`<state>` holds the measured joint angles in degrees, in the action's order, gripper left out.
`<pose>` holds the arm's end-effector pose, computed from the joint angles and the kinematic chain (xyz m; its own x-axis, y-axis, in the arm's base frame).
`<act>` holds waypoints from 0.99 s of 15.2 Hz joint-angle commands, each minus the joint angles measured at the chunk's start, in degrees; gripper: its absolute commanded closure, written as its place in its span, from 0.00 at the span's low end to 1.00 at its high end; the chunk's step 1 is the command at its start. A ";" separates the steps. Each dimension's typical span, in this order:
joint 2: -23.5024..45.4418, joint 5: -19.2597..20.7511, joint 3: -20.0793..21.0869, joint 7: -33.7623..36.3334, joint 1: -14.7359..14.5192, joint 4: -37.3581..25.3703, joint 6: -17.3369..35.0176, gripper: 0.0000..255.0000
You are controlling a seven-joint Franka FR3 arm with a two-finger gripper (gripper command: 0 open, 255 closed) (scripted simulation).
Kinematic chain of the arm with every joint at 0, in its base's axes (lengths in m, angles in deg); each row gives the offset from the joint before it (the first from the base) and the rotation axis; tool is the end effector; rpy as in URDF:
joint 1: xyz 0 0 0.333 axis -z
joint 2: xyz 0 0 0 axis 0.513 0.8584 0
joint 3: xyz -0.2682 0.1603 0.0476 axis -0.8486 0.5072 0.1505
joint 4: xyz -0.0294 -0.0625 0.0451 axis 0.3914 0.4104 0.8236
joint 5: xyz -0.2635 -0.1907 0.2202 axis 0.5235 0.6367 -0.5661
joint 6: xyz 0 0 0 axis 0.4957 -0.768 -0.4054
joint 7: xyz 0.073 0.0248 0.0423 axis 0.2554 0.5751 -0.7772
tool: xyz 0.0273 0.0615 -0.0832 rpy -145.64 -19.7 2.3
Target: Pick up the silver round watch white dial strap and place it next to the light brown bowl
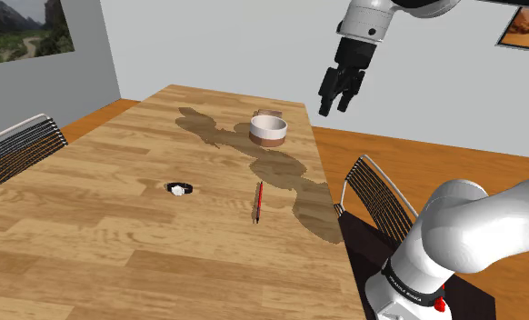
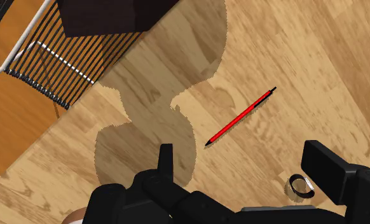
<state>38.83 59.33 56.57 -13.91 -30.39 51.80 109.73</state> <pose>0.3194 0.0051 0.6187 0.9969 -0.0685 0.0379 -0.0660 -0.9958 -0.0634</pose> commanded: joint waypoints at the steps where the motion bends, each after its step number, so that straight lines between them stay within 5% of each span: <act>1: 0.00 0.00 0.00 0.00 0.00 0.00 0.00 0.00; 15: 26.89 -3.75 1.30 -11.20 -6.15 -7.98 16.42 0.00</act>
<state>64.02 55.90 57.60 -24.42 -36.05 44.71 125.50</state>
